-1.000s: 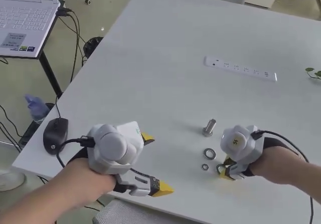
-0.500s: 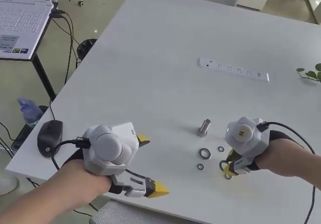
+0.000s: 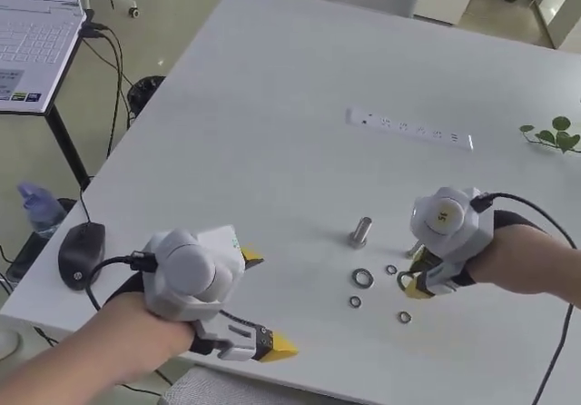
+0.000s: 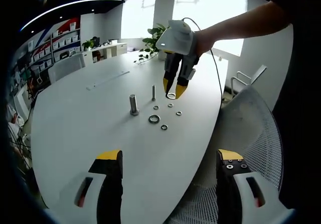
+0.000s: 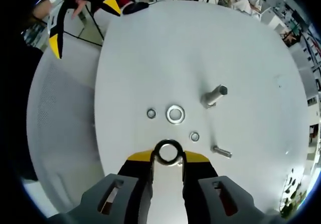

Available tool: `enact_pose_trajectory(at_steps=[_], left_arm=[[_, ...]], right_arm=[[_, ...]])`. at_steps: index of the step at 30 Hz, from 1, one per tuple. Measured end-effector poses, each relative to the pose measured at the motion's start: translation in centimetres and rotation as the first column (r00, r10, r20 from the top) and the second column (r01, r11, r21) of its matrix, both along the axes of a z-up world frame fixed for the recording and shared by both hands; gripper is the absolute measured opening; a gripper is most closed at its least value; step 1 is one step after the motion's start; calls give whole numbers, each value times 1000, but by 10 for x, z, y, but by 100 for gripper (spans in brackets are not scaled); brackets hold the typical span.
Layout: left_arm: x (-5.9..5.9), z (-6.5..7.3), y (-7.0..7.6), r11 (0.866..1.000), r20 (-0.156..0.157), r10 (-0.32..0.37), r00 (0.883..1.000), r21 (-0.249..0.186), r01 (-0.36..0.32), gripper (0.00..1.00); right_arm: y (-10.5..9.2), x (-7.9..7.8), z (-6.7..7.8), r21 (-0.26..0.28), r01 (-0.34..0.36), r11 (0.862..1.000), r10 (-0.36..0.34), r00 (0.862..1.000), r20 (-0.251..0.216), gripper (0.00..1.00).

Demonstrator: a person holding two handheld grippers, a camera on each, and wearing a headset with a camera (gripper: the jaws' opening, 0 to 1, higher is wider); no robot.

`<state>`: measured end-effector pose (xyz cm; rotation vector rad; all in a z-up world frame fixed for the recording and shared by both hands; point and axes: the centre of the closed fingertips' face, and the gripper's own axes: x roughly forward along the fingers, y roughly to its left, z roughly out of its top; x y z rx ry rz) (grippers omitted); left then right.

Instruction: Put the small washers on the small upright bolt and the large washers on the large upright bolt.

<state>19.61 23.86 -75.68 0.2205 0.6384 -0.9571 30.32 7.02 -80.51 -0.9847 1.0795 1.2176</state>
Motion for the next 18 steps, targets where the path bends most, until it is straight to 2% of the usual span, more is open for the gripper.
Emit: enact_pose_trajectory(at_steps=[5,8,12,15,18], left_arm=[[-1,0,1,1000,0,-1,1000,-2,1,76],[-2,-1,1,1000,-4,-7,1000,3,7,76],[-2,-3,3,1000,-7,-5,1000,8,5,75],[-3,-2,3,1000,-12,-1,1000,7,2,75],[-3,0,4,1000,-2,3,1000,2,-3,75]], right_arm=[[2,10,16,5,-2,1000,2,1000,6,21],[4,19,24,18,7,1000,-8,1000,25,21],[7,27,29,36,32,999,-33,999,26,21],[8,34,30,21,18,1000,-19,999,31,21],[11,40,33,16,17,1000,-17,999,30,21]])
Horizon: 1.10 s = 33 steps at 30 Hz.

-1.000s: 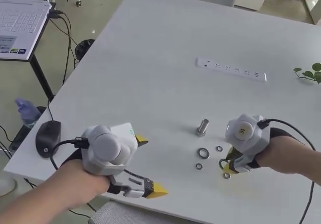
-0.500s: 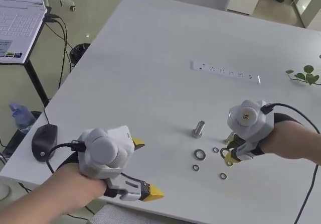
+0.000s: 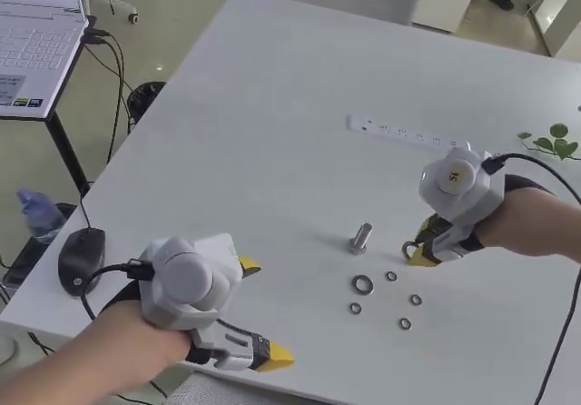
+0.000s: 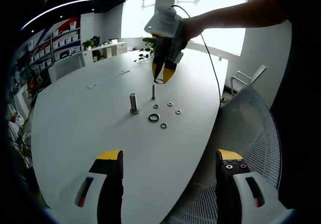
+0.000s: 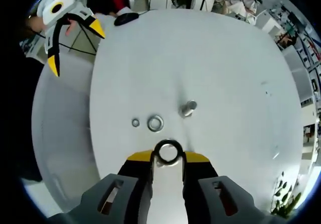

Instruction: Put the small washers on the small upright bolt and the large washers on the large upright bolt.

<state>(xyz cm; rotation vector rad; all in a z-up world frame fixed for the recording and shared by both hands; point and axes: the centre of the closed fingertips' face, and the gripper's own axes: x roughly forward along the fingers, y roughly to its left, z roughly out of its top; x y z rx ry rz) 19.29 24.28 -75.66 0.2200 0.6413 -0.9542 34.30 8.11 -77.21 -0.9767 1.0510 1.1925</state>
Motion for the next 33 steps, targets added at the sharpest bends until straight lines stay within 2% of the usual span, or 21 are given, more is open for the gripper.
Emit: enact_pose_trajectory(at_steps=[7,9,12,14,16,19,22,24,31,33], left_arm=[[4,-2,5,1000,2,15,1000,1,-15,76],[11,1,7,999,33,35,999,-1,-35,76],[14,2,7,999,33,52,998,-13,-51,78],[18,2,9,998,46,63,997,-8,-63,79],[20,2,9,998,38,65,997,-13,-65,80],[21,2,9,998,44,67,997,-14,-66,81],[25,5,9,996,51,85,995,-30,-83,81],[24,6,7,995,43,89,995,-43,-87,83],[22,2,4,995,28,90,996,-39,-88,90],[24,1,5,994,35,101,994,-35,-99,94]], right_arm=[[8,13,0,-3,-3,1000,3,1000,5,21],[10,15,-1,-3,-4,1000,4,1000,-2,21],[15,19,-2,-1,0,1000,0,1000,-5,21],[17,21,-4,1,2,1000,-2,1000,-8,21],[19,20,-3,0,0,1000,0,1000,-7,21],[23,19,-1,3,3,1000,-3,1000,-9,21],[26,20,0,6,0,1000,0,1000,-3,21],[28,20,-1,8,5,1000,-5,1000,-8,21],[33,23,-3,8,3,1000,-2,1000,-9,21],[36,23,-4,5,-2,1000,2,1000,-9,21]])
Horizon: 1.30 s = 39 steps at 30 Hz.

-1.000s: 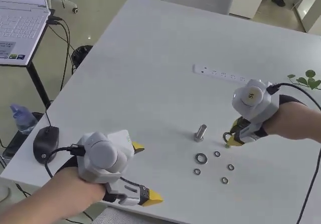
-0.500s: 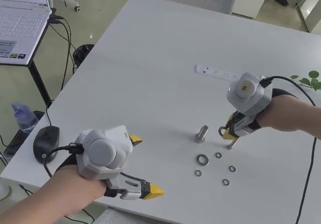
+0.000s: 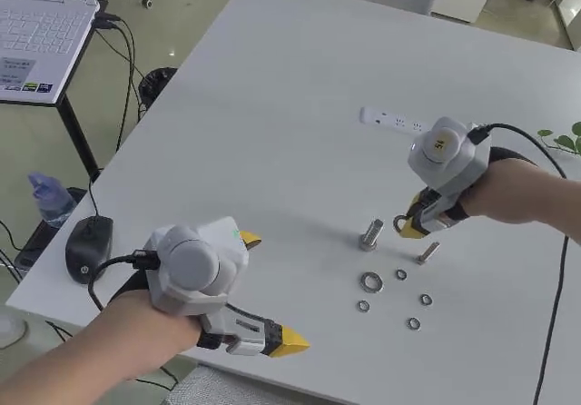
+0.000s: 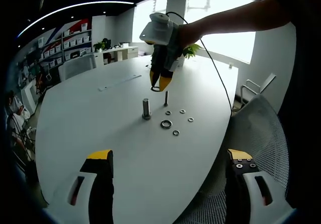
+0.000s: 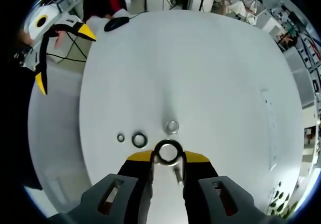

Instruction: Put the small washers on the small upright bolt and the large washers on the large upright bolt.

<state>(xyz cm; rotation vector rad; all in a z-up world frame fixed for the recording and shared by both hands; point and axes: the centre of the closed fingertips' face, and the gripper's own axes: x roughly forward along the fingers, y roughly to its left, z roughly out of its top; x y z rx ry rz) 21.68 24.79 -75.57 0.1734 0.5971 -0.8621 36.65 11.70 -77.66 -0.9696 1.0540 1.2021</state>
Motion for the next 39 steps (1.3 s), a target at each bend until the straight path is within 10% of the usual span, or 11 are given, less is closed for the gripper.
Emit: enact_pose_trajectory(at_steps=[39], left_arm=[[3,-13,13,1000,-48,-1,999,-4,1,86]], right_arm=[[29,14,-30,-51,-56,997,56,998,-2,21]])
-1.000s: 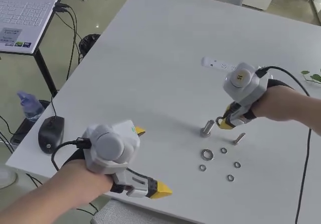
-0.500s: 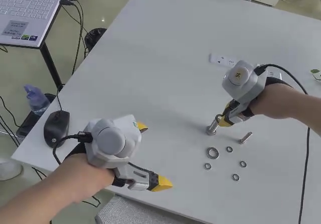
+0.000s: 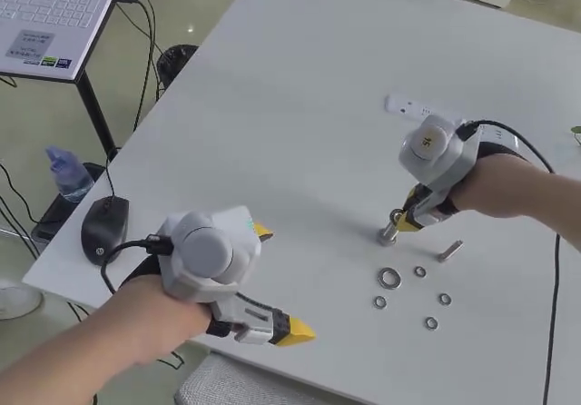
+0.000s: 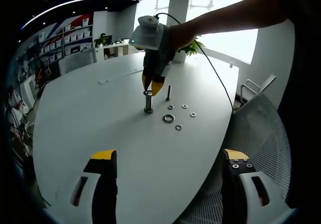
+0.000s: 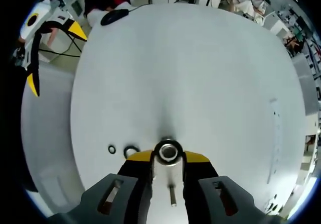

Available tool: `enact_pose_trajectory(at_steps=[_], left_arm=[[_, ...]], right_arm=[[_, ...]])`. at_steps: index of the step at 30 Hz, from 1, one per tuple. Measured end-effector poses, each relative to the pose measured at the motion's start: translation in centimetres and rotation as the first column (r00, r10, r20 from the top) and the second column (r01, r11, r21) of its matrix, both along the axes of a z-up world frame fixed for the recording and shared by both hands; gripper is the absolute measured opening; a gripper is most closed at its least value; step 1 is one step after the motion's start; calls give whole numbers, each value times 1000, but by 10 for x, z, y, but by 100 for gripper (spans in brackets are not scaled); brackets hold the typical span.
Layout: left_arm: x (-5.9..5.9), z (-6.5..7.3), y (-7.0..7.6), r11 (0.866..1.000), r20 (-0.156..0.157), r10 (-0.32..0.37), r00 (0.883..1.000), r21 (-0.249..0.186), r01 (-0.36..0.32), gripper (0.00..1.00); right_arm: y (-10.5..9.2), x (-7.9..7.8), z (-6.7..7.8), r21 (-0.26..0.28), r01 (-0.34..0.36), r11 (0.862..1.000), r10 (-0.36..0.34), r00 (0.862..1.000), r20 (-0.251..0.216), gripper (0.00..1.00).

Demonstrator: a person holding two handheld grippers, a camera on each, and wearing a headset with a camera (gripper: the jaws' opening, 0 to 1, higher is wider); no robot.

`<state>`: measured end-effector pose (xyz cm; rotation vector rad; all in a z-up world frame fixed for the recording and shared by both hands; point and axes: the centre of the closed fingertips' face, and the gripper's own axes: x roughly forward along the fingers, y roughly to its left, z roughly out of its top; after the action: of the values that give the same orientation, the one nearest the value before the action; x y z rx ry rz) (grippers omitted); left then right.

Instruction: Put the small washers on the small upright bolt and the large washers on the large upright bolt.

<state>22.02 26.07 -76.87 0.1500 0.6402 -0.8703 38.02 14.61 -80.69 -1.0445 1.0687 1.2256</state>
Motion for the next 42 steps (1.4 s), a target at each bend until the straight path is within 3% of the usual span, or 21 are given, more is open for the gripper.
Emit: enact_pose_trajectory(at_steps=[20,36,42], left_arm=[[6,2,2,1000,5,-8,1000,0,8,82],[7,5,-3,1000,17,-8,1000,-13,8,80],[8,2,-2,1000,8,-7,1000,-8,7,80]], right_arm=[[0,0,-14,-31,-20,999,20,1000,-5,21],[-1,4,-35,-41,-10,999,10,1000,-8,22],[0,5,-42,-50,-10,999,10,1000,-8,22]])
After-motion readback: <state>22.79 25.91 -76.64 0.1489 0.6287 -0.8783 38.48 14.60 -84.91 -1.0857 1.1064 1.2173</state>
